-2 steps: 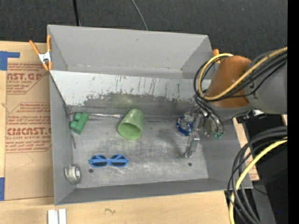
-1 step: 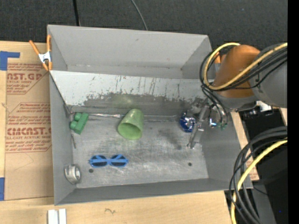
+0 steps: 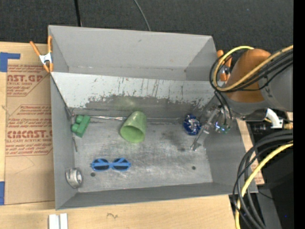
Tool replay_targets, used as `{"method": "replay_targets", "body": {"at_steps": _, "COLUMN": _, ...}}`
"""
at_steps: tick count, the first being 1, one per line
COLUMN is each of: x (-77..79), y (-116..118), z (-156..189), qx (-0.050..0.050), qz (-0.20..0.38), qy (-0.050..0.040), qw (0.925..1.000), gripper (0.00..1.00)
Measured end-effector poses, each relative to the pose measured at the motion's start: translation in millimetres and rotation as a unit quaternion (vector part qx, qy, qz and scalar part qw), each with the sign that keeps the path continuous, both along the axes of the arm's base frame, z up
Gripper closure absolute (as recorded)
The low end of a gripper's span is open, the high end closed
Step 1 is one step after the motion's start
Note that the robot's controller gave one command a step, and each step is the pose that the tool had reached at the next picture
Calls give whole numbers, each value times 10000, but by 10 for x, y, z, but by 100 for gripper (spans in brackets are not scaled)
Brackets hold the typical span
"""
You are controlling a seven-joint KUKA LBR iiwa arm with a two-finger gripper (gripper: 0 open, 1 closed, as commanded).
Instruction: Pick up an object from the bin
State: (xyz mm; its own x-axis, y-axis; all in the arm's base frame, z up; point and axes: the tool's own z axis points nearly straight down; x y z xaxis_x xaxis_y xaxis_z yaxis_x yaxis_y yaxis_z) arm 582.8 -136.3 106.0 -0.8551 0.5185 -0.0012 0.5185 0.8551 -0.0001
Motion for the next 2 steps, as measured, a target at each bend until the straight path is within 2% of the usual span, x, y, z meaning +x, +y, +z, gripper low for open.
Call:
{"method": "replay_targets", "body": {"at_steps": 1, "x": 80, "y": -9, "z": -350, "qx": 26, "qz": -1165, "qy": -22, "qw": 9932, "gripper": 0}}
{"method": "replay_targets", "body": {"at_steps": 2, "x": 84, "y": 206, "z": -353, "qx": 6, "qz": -1907, "qy": -13, "qw": 9817, "gripper": 0}}
